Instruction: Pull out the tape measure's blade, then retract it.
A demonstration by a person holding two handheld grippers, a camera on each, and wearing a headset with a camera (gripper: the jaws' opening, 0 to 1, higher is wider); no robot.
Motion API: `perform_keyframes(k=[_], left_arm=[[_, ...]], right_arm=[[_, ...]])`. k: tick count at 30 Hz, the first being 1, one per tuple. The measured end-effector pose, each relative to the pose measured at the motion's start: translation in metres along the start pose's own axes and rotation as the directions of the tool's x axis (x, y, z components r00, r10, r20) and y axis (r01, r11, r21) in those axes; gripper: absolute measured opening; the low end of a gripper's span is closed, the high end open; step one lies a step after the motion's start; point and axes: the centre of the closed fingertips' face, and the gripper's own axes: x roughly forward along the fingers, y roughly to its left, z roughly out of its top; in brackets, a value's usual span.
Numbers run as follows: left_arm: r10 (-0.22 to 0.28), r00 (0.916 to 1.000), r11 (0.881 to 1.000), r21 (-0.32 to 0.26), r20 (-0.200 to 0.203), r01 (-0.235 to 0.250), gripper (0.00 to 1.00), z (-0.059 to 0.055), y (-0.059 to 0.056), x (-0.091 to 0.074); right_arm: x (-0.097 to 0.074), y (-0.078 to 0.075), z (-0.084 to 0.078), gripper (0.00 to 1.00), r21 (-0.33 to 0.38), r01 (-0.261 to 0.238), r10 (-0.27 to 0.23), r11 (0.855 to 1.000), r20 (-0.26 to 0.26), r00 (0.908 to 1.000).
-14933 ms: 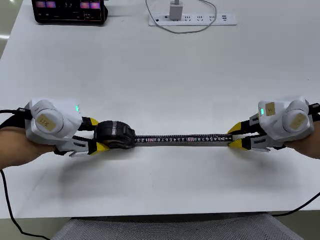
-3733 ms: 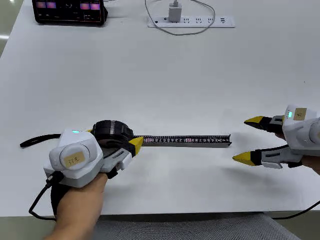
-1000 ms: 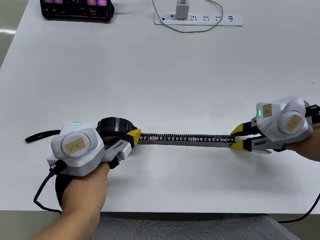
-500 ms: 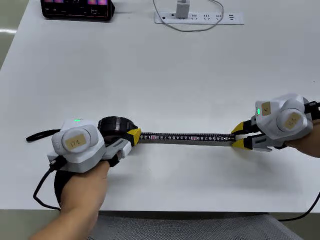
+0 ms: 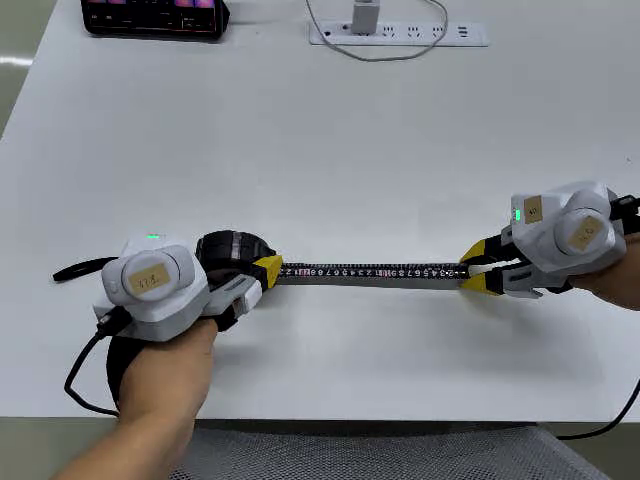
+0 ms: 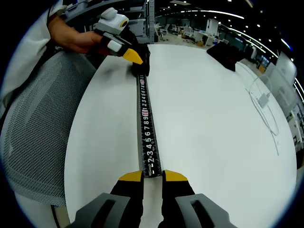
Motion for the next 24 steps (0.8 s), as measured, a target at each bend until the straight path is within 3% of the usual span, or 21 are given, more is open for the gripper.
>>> perform_keyframes(k=[24], left_arm=[[-0.006, 1.0000, 1.000, -0.005, 0.001, 0.006, 0.57, 0.000, 0.001, 0.000]], right_arm=[[0.016, 0.002, 0.030, 0.10, 0.002, -0.029, 0.029, 1.000, 0.051, 0.9983]])
